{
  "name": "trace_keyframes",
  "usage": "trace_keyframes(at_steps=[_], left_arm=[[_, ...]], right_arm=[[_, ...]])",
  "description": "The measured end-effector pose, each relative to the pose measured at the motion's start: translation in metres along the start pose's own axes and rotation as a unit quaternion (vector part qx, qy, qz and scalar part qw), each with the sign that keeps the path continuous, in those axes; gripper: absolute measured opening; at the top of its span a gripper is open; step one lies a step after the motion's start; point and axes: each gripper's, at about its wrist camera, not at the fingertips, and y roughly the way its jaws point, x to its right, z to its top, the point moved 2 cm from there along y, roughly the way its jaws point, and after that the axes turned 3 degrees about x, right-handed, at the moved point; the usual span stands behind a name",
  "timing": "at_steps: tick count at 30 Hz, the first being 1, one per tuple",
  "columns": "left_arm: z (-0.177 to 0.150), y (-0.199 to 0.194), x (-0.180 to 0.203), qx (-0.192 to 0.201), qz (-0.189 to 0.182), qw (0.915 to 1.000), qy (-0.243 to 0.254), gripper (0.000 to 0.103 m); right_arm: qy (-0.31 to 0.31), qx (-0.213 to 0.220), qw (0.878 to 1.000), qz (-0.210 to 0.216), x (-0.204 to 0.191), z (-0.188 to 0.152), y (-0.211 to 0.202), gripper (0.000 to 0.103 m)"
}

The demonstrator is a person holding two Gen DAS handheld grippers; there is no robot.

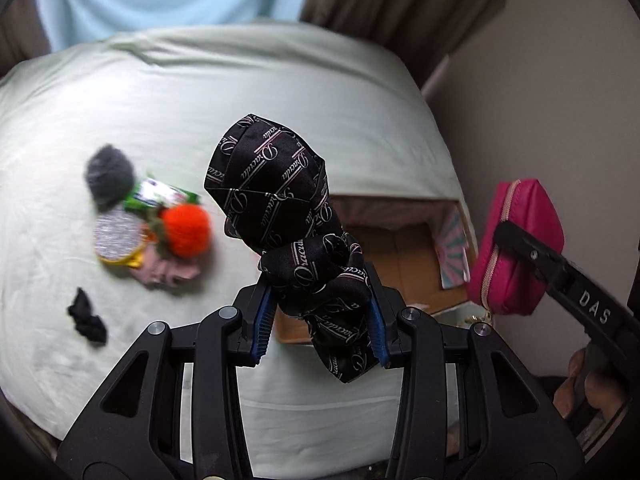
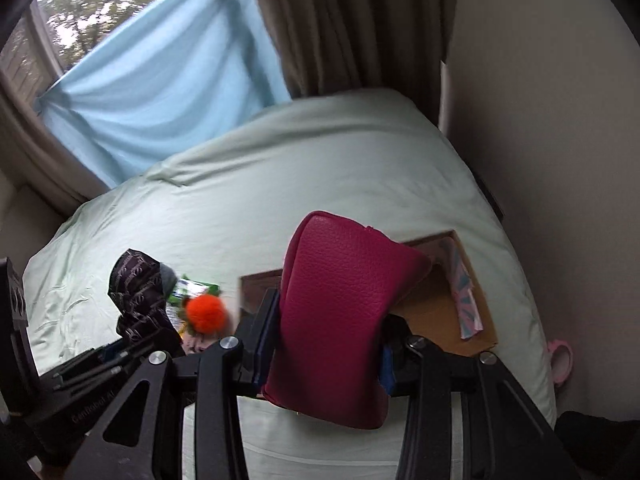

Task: Organize soft objects
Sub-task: 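Carry scarf and pink pouch into the box and open both tools, then withdraw both tools from the box back toward the remaining items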

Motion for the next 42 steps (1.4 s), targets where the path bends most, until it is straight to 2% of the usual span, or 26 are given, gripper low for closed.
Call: trace_keyframes(at_steps=[9,16,21,26,27,28,29,30,31,32,37,42], left_arm=[[0.007,0.088,0.041,-0.087,0.001,0.9948,0.053,0.036],[0.002,0.149,0.043,-0.159,0.019,0.9851,0.064,0.036],[0.001,0.175,0.039,-0.193,0.033,0.9782,0.068,0.036],[0.002,0.182,0.048,-0.204,0.043,0.9737,0.092,0.037],[0.004,0.18,0.052,-0.2,0.048,0.9731,0.104,0.039],[0.005,0.179,0.055,-0.197,0.052,0.9722,0.115,0.056],[0.004,0.177,0.058,-0.195,0.057,0.9712,0.125,0.09],[0.004,0.177,0.057,-0.192,0.061,0.9704,0.134,0.103],[0.004,0.173,0.059,-0.186,0.063,0.9705,0.14,0.103],[0.004,0.171,0.061,-0.186,0.061,0.9699,0.144,0.103],[0.002,0.164,0.057,-0.192,0.052,0.9699,0.14,0.103],[0.0,0.144,0.054,-0.18,0.047,0.9721,0.144,0.103]], right_arm=[[0.02,-0.075,0.997,-0.019,0.054,0.01,0.072,0.038],[0.023,-0.141,0.99,-0.02,0.072,0.005,0.13,0.038],[0.026,-0.183,0.983,-0.016,0.08,0.002,0.162,0.038],[0.027,-0.212,0.977,-0.014,0.082,0.0,0.181,0.038],[0.027,-0.217,0.976,-0.012,0.082,0.0,0.184,0.04],[0.026,-0.222,0.975,-0.01,0.081,0.0,0.186,0.044],[0.025,-0.235,0.972,-0.011,0.081,-0.001,0.19,0.055],[0.024,-0.239,0.971,-0.018,0.081,-0.002,0.192,0.066],[0.024,-0.238,0.971,-0.021,0.084,-0.001,0.193,0.096],[0.024,-0.237,0.971,-0.02,0.085,-0.001,0.194,0.103],[0.025,-0.232,0.972,-0.009,0.085,-0.003,0.189,0.103],[0.024,-0.218,0.976,-0.001,0.084,-0.001,0.178,0.103]])
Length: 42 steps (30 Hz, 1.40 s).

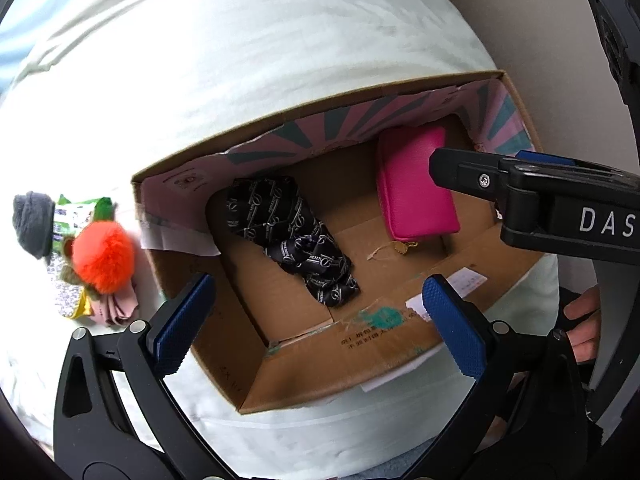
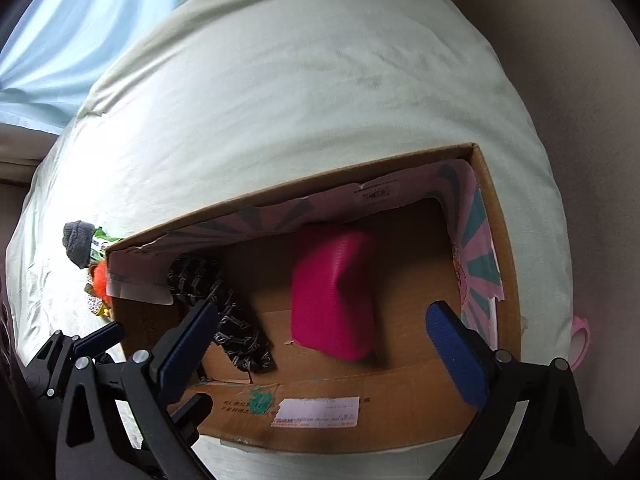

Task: Organize soft objects
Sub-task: 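Withdraw both tools from the box back toward the remaining items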

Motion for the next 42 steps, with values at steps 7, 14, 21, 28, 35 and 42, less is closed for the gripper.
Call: trace_keyframes(at_steps=[7,14,21,28,35,42], left_arm=[[-0.003,-0.024,0.003,0.029,-0.007,0.9996,-0.002,0.103],[-0.014,-0.072,0.01,0.07,-0.01,0.9975,0.005,0.103],[-0.035,-0.134,0.006,0.127,-0.002,0.9919,0.003,0.103],[-0.07,-0.195,-0.01,0.186,0.006,0.9823,-0.024,0.103],[-0.117,-0.256,-0.039,0.256,0.034,0.9629,-0.078,0.103],[-0.167,-0.303,-0.083,0.328,0.078,0.9324,-0.129,0.103]], right_arm=[[0.001,0.024,1.0,0.009,-0.006,-0.008,-0.035,0.103],[-0.011,0.064,0.998,0.007,-0.018,-0.021,-0.084,0.103],[-0.028,0.115,0.993,0.007,-0.032,-0.039,-0.146,0.103],[-0.05,0.173,0.984,0.0,-0.049,-0.069,-0.215,0.103],[-0.088,0.228,0.97,0.012,-0.077,-0.098,-0.259,0.103],[-0.123,0.3,0.946,0.019,-0.119,-0.127,-0.288,0.103]])
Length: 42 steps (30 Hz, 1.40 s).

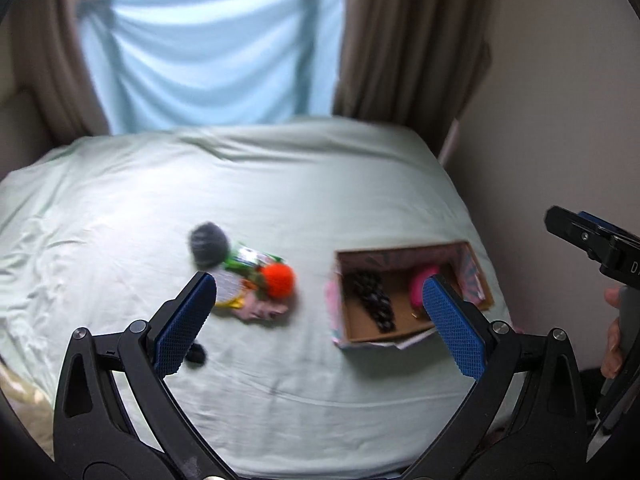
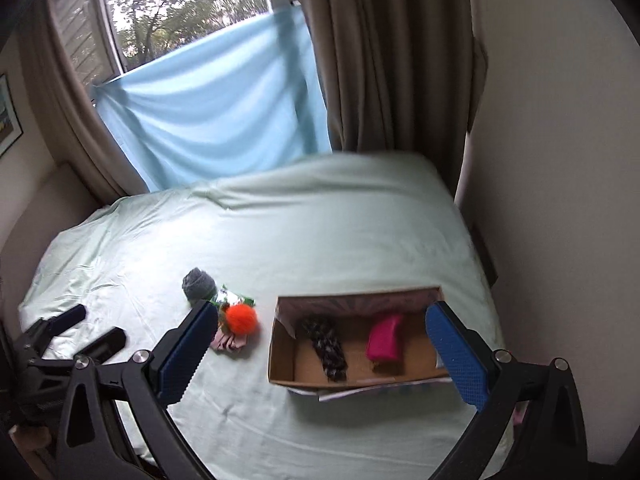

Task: Organize soft objects
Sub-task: 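Withdraw both tools from the box back toward the remaining items, then grasp the black sock with left tool while right tool grasps orange pompom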

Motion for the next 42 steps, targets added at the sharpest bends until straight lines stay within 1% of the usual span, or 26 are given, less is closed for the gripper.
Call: trace_keyframes(at_steps=[3,8,12,18,24,30,34,39,42], left_arm=[[-0.004,-0.016,-0.027,0.025,0.019,0.9994,-0.011,0.103],[-0.013,-0.031,-0.071,0.046,0.033,0.9981,-0.025,0.103],[-0.019,-0.034,-0.106,0.049,0.033,0.9979,-0.025,0.103],[-0.033,-0.02,-0.163,0.037,0.019,0.9989,-0.019,0.103],[-0.05,0.019,-0.211,0.008,-0.008,0.9999,-0.011,0.103],[-0.076,0.066,-0.234,-0.011,-0.025,0.9995,0.014,0.103],[-0.103,0.105,-0.244,-0.03,-0.036,0.9984,0.031,0.103],[-0.147,0.163,-0.249,-0.063,-0.047,0.9956,0.051,0.102],[-0.17,0.192,-0.25,-0.082,-0.052,0.9936,0.057,0.099]], right_arm=[[-0.015,0.027,0.999,0.008,-0.022,0.0,-0.009,0.103],[-0.022,0.056,0.998,0.026,-0.062,-0.003,-0.011,0.103],[-0.021,0.065,0.997,0.029,-0.094,-0.008,-0.005,0.103],[-0.003,0.054,0.998,0.027,-0.141,-0.019,0.023,0.103],[0.018,0.052,0.998,0.019,-0.182,-0.037,0.062,0.103],[0.037,0.046,0.998,0.011,-0.206,-0.06,0.112,0.103],[0.045,0.038,0.998,0.003,-0.21,-0.079,0.158,0.103],[0.044,0.025,0.999,-0.003,-0.21,-0.102,0.213,0.103],[0.045,0.019,0.999,-0.008,-0.205,-0.116,0.244,0.103]])
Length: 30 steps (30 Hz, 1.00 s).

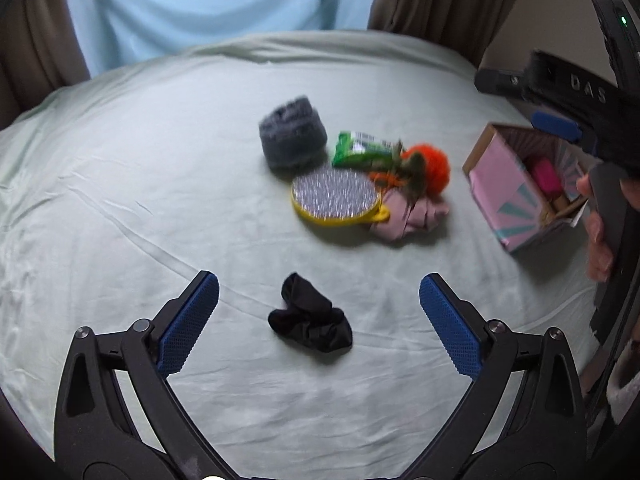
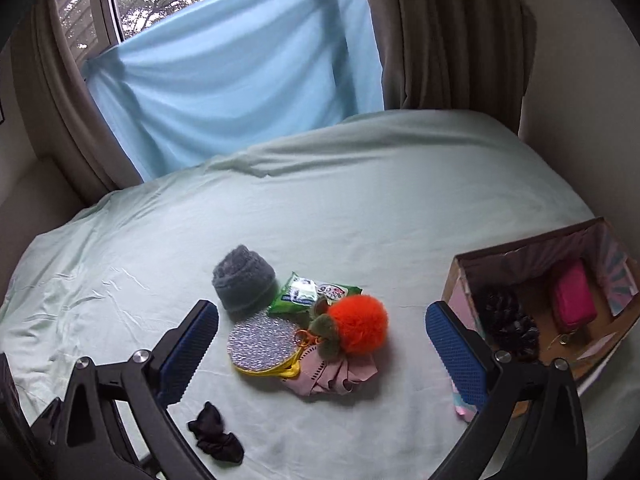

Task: Organize soft objects
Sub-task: 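Grasp the black sock with left tool while right tool grasps orange pompom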

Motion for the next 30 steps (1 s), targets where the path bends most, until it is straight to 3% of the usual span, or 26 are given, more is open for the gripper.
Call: trace_keyframes(at_steps=[9,15,17,22,27,30], left_arm=[[-0.039,0.073,-0.004,-0.029,-0.001,0.9996,0.006,0.094],[-0.056,0.089,-0.004,-0.038,0.002,0.9992,0.016,0.091],[-0.06,0.093,-0.003,-0.044,0.001,0.9989,0.016,0.081],[-0.062,0.097,-0.002,-0.04,0.007,0.9989,0.024,0.076],[-0.058,0.1,-0.003,-0.035,0.015,0.9989,0.028,0.061],[-0.054,0.102,-0.005,-0.032,0.019,0.9988,0.032,0.045]], right_arm=[[-0.003,-0.017,1.0,-0.021,0.014,-0.039,0.082,0.103],[-0.002,-0.029,0.999,-0.038,0.025,-0.051,0.119,0.103],[-0.005,-0.029,0.999,-0.037,0.026,-0.053,0.127,0.1],[-0.002,-0.034,0.999,-0.034,0.027,-0.057,0.141,0.096],[0.013,-0.046,0.998,-0.03,0.03,-0.062,0.151,0.079],[0.024,-0.055,0.998,-0.026,0.031,-0.065,0.16,0.065]])
